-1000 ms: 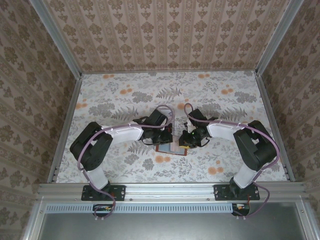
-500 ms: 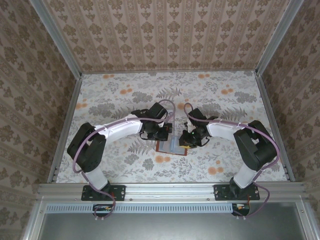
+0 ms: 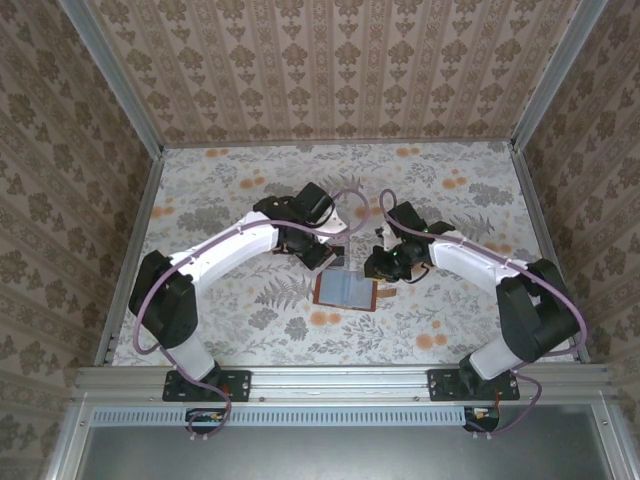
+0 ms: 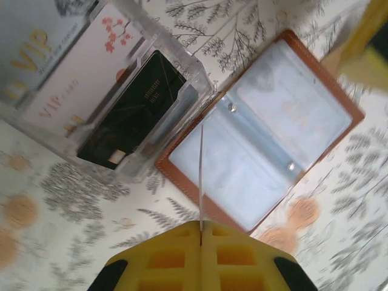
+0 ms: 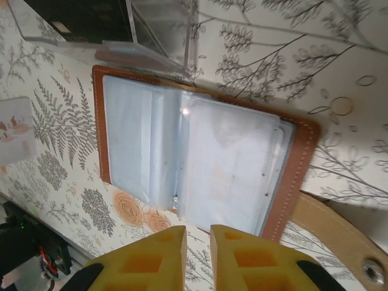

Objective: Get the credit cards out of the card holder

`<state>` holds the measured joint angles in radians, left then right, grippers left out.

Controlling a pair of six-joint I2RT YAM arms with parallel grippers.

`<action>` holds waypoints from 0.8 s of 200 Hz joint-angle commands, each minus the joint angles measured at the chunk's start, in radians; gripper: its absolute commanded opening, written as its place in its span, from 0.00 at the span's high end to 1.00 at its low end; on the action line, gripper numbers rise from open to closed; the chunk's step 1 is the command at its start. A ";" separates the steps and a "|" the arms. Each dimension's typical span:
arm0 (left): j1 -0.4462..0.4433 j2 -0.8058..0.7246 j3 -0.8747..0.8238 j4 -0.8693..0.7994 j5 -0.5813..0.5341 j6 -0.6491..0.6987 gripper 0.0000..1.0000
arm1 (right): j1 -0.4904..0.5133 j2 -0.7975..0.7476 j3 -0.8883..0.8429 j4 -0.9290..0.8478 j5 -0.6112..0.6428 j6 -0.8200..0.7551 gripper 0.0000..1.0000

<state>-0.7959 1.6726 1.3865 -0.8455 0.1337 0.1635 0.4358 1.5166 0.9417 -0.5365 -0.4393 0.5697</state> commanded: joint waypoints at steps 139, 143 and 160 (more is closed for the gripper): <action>0.083 0.262 0.506 -0.300 0.062 0.911 1.00 | -0.066 -0.168 -0.063 -0.121 0.063 -0.019 0.80; 0.087 0.270 0.515 -0.303 0.068 0.915 1.00 | -0.067 -0.170 -0.065 -0.121 0.063 -0.019 0.80; 0.102 0.311 0.562 -0.329 0.083 0.927 1.00 | -0.069 -0.167 -0.067 -0.120 0.063 -0.016 0.80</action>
<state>-0.7158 1.9324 1.8812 -1.0901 0.1650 1.0183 0.3744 1.3689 0.8913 -0.6308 -0.3950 0.5526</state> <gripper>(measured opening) 0.060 0.202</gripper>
